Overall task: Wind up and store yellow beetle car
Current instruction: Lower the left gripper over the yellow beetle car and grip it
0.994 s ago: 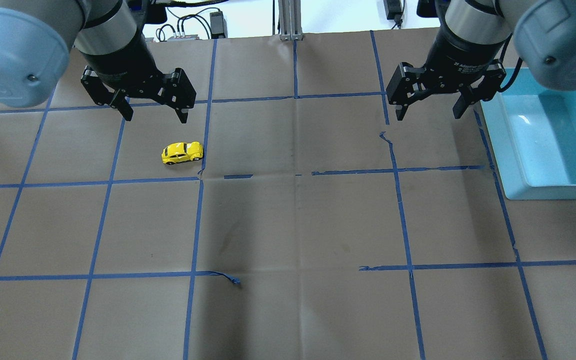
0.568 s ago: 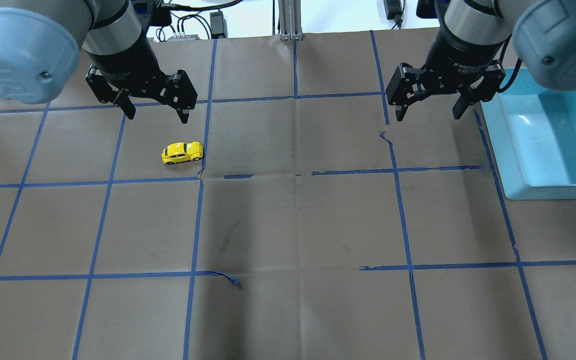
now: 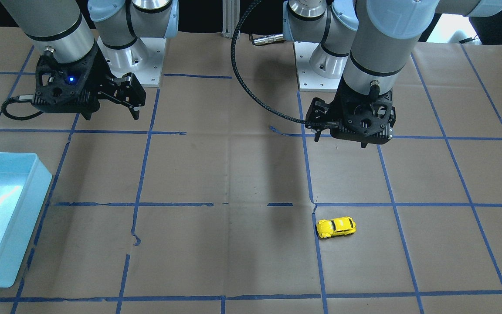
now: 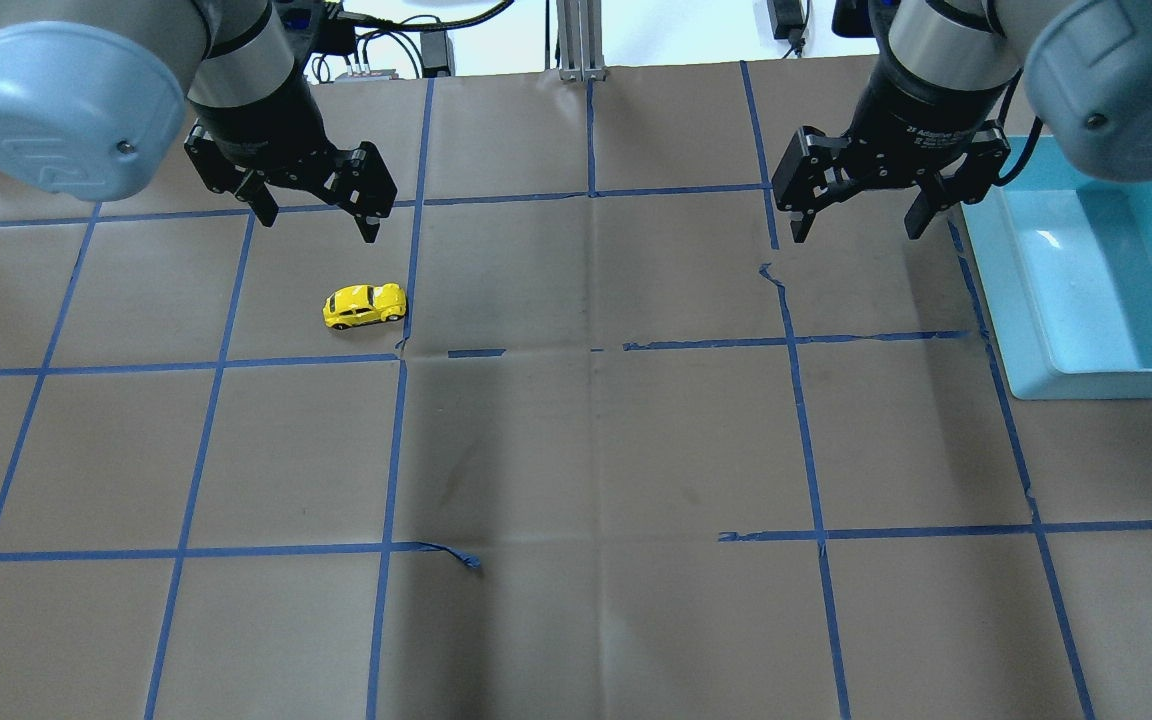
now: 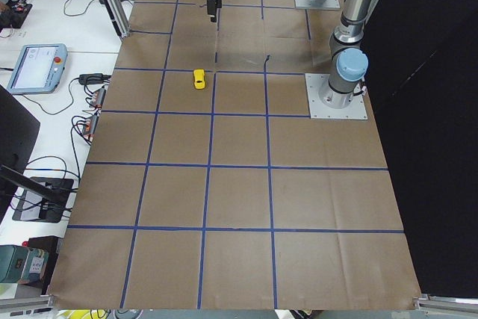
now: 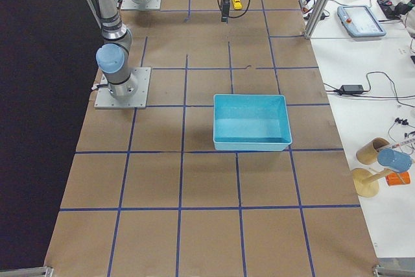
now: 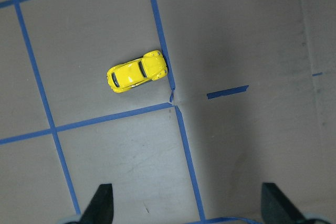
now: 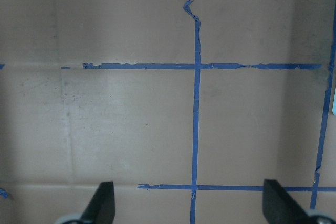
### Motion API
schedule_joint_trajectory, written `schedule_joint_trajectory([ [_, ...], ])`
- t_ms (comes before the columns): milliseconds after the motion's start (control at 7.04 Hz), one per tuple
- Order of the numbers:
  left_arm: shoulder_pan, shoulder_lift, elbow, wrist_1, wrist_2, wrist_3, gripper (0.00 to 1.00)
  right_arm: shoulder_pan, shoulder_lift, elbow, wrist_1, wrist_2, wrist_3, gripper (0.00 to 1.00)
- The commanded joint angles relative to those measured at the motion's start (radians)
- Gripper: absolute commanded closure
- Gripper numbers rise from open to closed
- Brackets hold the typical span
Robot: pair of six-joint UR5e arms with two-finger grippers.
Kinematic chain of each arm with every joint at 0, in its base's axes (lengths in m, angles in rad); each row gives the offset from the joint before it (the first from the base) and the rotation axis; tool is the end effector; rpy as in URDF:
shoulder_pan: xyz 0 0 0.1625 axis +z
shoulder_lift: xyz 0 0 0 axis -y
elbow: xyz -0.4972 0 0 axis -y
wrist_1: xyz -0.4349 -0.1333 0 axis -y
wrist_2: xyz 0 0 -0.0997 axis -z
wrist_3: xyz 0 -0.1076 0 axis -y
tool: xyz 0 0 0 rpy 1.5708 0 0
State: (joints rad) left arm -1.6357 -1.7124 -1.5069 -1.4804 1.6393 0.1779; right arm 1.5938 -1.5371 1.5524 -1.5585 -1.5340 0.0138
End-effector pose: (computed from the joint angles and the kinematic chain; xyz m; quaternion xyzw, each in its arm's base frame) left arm -0.1649 -0.5954 0.5149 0.1208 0.9921 -0.0044 0.0345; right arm 0.1498 -0.5450 0.5425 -0.0043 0.9997 0.0141 0.0181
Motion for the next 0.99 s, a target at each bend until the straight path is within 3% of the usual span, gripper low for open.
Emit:
schedule_joint_trajectory([
  [0, -0.001, -0.059, -0.001, 0.107, -0.01, 0.206, 0.01, 0.0, 0.0, 0.002, 0.0, 0.0, 0.0, 0.0],
  [852, 0.06, -0.232, -0.003, 0.225, -0.012, 0.804, 0.01, -0.003, -0.003, 0.02, -0.002, 0.002, -0.002, 0.0],
])
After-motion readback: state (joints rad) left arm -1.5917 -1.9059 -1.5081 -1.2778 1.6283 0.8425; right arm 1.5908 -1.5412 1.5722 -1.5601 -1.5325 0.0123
